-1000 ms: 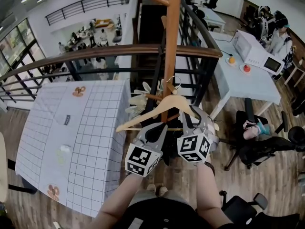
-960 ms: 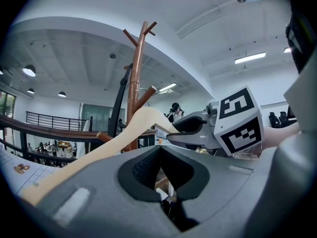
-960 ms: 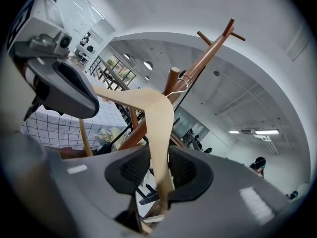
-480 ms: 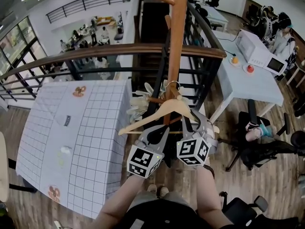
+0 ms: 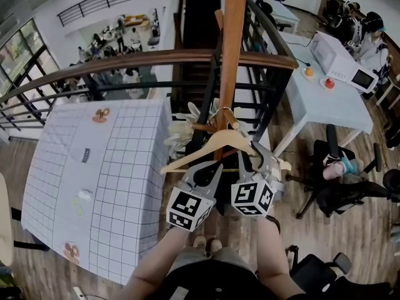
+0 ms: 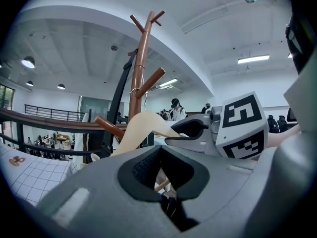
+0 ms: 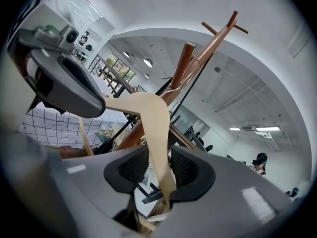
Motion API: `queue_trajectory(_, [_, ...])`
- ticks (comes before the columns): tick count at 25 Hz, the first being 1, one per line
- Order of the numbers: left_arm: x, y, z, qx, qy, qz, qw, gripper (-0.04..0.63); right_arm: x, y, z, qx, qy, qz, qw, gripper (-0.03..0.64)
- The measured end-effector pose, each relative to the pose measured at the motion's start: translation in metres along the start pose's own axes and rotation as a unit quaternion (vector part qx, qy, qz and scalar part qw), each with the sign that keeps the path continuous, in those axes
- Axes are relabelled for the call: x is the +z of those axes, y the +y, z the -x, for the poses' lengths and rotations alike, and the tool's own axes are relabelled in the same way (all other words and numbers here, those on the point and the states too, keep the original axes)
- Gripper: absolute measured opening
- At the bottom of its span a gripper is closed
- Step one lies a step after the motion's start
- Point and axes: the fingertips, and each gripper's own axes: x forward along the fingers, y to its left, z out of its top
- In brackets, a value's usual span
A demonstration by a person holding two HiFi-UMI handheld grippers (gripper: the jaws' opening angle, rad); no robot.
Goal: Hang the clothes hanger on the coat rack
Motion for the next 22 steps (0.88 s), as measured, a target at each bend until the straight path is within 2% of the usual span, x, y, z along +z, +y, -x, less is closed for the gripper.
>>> queue_trajectory(12, [-0.0077, 0.0006, 0.0014, -0.002, 0.008, 0.005, 0.9999, -0.002, -0.0006, -0.0034, 0.0, -0.006, -0.021, -0.048, 0.999, 0.129])
queue_trajectory(22, [-0.0041, -0.0013, 0.0036, -0.003, 0.004, 0.003, 1.0, -0.003, -0.0019, 0.0011, 0.0064, 0.001, -0.022, -0.057, 0.998, 0.129])
